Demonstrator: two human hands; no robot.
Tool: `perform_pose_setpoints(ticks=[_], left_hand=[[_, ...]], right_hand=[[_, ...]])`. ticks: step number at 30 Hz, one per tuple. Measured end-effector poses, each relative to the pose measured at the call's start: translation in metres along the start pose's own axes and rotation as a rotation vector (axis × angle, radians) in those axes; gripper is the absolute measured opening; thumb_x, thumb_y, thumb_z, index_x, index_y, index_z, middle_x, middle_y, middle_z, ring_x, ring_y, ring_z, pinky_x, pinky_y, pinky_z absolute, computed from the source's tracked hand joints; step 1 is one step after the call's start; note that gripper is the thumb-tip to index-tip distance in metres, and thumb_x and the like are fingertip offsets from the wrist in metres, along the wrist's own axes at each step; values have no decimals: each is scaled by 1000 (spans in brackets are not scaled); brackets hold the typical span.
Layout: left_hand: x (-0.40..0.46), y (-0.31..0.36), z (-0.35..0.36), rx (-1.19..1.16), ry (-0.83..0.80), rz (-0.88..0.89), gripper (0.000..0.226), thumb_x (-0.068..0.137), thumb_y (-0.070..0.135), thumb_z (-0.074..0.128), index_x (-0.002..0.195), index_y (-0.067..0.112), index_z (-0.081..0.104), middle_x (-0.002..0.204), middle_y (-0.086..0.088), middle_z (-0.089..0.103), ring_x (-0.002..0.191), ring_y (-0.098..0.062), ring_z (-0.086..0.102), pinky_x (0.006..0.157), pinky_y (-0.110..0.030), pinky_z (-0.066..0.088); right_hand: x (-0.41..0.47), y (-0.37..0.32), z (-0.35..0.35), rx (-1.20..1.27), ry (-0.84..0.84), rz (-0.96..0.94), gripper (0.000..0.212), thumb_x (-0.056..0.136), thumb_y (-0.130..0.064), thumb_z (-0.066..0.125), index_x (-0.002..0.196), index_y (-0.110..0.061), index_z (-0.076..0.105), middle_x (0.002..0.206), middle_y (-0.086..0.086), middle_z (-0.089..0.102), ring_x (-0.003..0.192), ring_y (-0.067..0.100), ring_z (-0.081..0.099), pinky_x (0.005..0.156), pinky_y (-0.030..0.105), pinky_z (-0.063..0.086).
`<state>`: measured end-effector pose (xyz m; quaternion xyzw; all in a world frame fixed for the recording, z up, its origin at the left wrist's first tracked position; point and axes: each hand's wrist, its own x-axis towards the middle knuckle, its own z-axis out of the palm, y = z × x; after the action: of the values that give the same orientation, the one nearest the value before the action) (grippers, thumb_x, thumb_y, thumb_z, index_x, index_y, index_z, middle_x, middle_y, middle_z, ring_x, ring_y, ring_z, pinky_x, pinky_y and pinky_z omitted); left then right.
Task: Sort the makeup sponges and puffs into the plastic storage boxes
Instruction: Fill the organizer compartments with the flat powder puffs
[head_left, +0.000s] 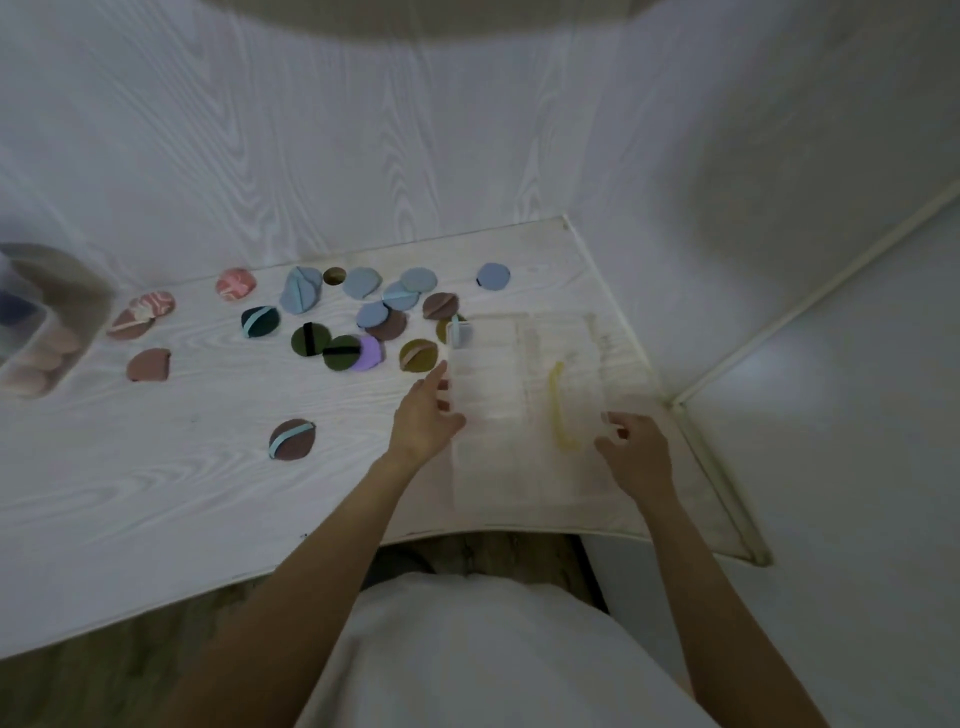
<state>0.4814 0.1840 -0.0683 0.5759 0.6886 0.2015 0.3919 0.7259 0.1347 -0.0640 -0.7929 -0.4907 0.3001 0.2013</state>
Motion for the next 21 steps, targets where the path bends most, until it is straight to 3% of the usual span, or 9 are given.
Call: perform_pose_setpoints(ticks=[3,7,9,13,16,21], left_hand=[[-11,-7,-11,-68,19,32,67,79,30,72,137,20,40,111,6,55,93,-12,55,78,-24,44],[-28,-40,-40,-126,202,48,36,88,25,62,123,18,55,103,3,63,92,-11,58,80,-24,45],[-33,-68,-58,-90,286,31,29,89,18,60,118,15,59,105,-3,65,96,-17,60,82,-28,47],[-35,-127,-89,215,391,-100,35,85,14,62,120,10,60,122,-16,57,112,-36,50,95,-42,41],[-32,-154,-98,360,319,-244,49,85,24,63,131,12,50,135,-18,47,125,-36,37,103,-42,28],[-29,-154,-107,256,268,-270,52,81,25,68,130,17,53,123,-18,51,109,-36,51,93,-39,41]], right_hand=[[-6,-14,3,-95,86,-132,52,84,-8,62,134,-7,47,140,16,36,125,32,35,99,34,32],[-9,-54,15,-8,121,-393,35,83,-4,59,118,-8,60,129,15,48,120,32,42,95,20,27],[-9,-80,29,-18,68,-530,27,84,-5,58,110,-10,65,123,12,54,114,29,48,95,21,30],[-14,-135,70,-64,-127,-765,23,84,-4,59,104,-13,68,113,7,59,106,23,51,89,19,34],[-9,-168,102,-127,-232,-898,23,85,-7,57,105,-13,66,109,6,61,104,23,52,86,30,44],[21,-206,152,-335,-322,-859,32,90,-15,53,122,-15,58,122,9,57,111,27,52,87,34,42]])
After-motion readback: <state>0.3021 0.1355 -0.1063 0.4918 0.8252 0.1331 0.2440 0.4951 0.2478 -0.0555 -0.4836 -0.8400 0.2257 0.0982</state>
